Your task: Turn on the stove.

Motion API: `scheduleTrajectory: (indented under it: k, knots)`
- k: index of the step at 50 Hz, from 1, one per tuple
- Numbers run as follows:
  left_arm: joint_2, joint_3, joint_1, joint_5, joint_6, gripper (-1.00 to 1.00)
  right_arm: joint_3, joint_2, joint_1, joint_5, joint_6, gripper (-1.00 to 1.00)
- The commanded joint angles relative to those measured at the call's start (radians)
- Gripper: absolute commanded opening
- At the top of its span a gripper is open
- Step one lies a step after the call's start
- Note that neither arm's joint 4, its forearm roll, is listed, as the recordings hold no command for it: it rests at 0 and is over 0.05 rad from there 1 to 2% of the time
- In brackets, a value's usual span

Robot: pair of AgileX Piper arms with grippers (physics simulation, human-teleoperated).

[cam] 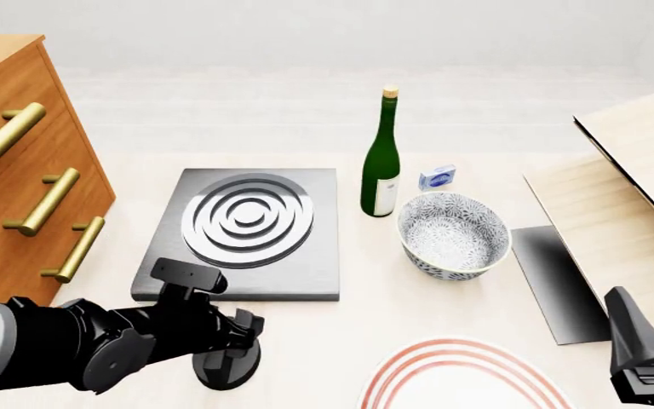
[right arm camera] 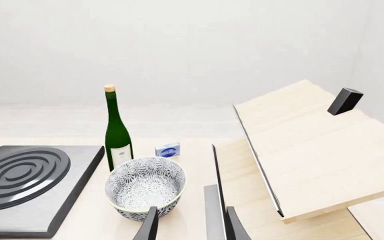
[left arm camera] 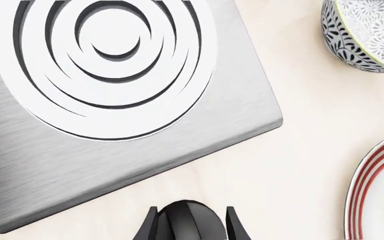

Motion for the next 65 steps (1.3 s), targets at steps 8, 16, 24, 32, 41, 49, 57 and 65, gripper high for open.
scheduleTrajectory:
  k: [8, 16, 24, 32, 41, 49, 57, 65]
  knots:
    - [0.049, 0.027, 0.054, -0.054, 0.035, 1.00, -0.002, 0.001, 0.000, 0.002, 0.002, 1.00]
    - [0.022, 0.016, 0.087, -0.026, 0.055, 1.00, 0.001, 0.001, 0.000, -0.003, -0.001, 1.00]
    - [0.039, 0.007, 0.129, -0.035, 0.079, 1.00, 0.000, -0.001, 0.001, -0.001, -0.002, 1.00]
    - [0.047, -0.005, 0.164, -0.035, 0.107, 1.00, 0.002, 0.000, 0.001, -0.004, -0.003, 1.00]
    - [0.057, -0.003, 0.186, -0.047, 0.124, 1.00, -0.002, -0.003, 0.001, 0.004, -0.001, 1.00]
    - [0.034, 0.001, 0.216, -0.037, 0.136, 1.00, 0.001, -0.001, 0.001, -0.001, -0.001, 1.00]
    - [0.024, 0.004, 0.237, -0.040, 0.149, 1.00, -0.002, -0.004, 0.001, 0.004, -0.002, 1.00]
    - [-0.015, 0.009, 0.256, -0.012, 0.162, 1.00, 0.000, -0.002, 0.001, 0.001, -0.001, 1.00]
